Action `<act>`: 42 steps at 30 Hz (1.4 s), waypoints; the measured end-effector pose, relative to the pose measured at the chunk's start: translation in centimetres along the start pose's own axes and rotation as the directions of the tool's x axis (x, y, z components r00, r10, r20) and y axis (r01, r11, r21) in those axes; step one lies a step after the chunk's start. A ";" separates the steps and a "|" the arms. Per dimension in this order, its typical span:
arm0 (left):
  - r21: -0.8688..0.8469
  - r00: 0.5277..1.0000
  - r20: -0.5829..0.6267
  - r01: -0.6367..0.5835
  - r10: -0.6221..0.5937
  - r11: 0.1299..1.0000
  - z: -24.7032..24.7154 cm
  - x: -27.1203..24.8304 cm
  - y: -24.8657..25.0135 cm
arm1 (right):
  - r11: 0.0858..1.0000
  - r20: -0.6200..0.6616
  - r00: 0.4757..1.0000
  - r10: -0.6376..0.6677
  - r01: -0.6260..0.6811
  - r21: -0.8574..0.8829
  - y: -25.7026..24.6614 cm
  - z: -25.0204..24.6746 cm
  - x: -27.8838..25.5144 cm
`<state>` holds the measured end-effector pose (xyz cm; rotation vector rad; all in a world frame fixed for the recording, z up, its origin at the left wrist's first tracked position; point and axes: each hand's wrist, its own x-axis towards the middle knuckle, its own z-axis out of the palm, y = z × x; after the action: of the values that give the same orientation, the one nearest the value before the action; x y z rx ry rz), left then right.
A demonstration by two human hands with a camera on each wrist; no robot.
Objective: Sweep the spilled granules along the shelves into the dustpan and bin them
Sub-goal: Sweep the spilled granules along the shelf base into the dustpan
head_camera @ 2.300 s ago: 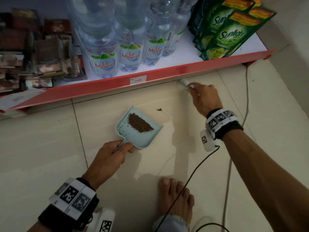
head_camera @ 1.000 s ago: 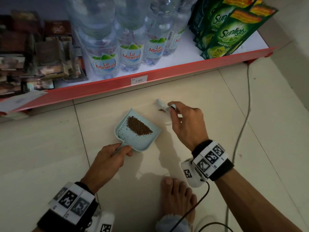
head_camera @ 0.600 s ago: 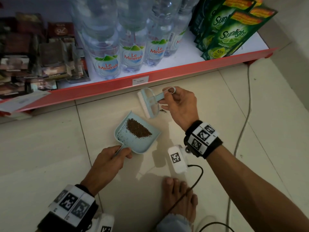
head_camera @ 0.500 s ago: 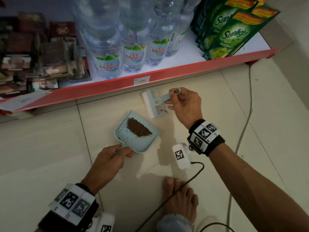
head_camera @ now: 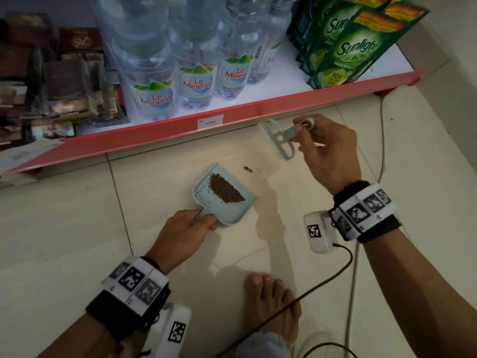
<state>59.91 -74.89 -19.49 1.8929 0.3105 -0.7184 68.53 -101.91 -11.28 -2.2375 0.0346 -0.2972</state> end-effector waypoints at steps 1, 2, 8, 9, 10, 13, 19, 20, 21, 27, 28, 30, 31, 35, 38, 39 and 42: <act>0.014 1.000 0.005 0.011 -0.011 1.000 0.1 0.2 0.4 | 0.983 0.037 0.994 -0.098 0.103 -0.150 0.0 0.0 -0.1; 0.027 1.000 0.010 0.026 -0.026 0.999 0.3 0.5 0.7 | 0.942 0.108 0.981 -0.162 0.186 -0.280 0.0 0.2 -0.3; 0.062 0.993 0.027 0.113 -0.115 0.992 0.6 1.0 2.7 | 0.827 0.391 0.906 -0.163 0.341 -0.447 -0.1 1.6 -3.0; 0.062 0.992 0.028 0.123 -0.125 0.990 0.6 1.1 2.9 | 0.826 0.411 0.897 -0.159 0.349 -0.443 -0.3 1.9 -3.6; 0.064 0.991 0.030 0.130 -0.132 0.989 0.7 1.1 3.0 | 0.830 0.425 0.892 -0.154 0.350 -0.434 -0.6 2.1 -4.1; 0.078 0.988 0.035 0.148 -0.151 0.986 0.7 1.3 3.4 | 0.909 0.398 0.908 -0.134 0.273 -0.316 -1.4 2.1 -4.3; 0.095 0.982 0.029 0.183 -0.187 0.978 0.9 1.3 3.4 | 0.932 0.235 0.956 -0.176 0.239 -0.273 -1.9 1.2 -3.2; 0.101 0.981 0.028 0.186 -0.190 0.977 1.0 1.2 3.4 | 0.920 0.238 0.956 -0.172 0.242 -0.308 -1.7 1.3 -3.0; 0.105 0.981 0.027 0.189 -0.193 0.976 1.0 1.2 3.4 | 0.906 0.253 0.953 -0.168 0.251 -0.342 -1.6 1.5 -3.0; 0.157 0.981 0.021 0.190 -0.195 0.969 0.8 1.2 3.3 | 0.930 0.403 0.906 -0.126 0.249 -0.271 -1.8 2.3 -4.1; 0.165 0.980 0.023 0.190 -0.196 0.968 0.7 1.2 3.2 | 0.947 0.383 0.915 -0.127 0.227 -0.229 -1.9 2.2 -4.1; 0.170 0.980 0.028 0.190 -0.198 0.967 0.6 1.1 3.0 | 0.961 0.309 0.941 -0.141 0.205 -0.186 -2.3 1.9 -4.0; 0.167 0.980 0.030 0.190 -0.198 0.967 0.6 1.1 3.0 | 0.958 0.274 0.949 -0.153 0.210 -0.195 -2.3 1.7 -3.9; 0.155 0.978 0.034 0.199 -0.206 0.968 0.4 1.1 2.9 | 0.902 0.256 0.952 -0.165 0.251 -0.350 -2.1 1.8 -3.5; 0.155 0.975 0.045 0.208 -0.217 0.966 0.3 1.1 2.9 | 0.899 0.367 0.922 -0.121 0.258 -0.353 -2.2 2.5 -4.2; 0.153 0.974 0.048 0.212 -0.221 0.965 0.3 1.0 2.9 | 0.915 0.394 0.912 -0.115 0.252 -0.316 -2.4 2.6 -4.5; 0.148 0.973 0.047 0.217 -0.227 0.965 0.2 1.1 2.8 | 0.958 0.335 0.933 -0.128 0.204 -0.202 -2.7 2.5 -4.8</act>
<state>62.16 -76.40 -18.11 1.9844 0.4466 -0.9716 64.19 -97.67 -11.66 -2.5036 -0.3123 -0.0169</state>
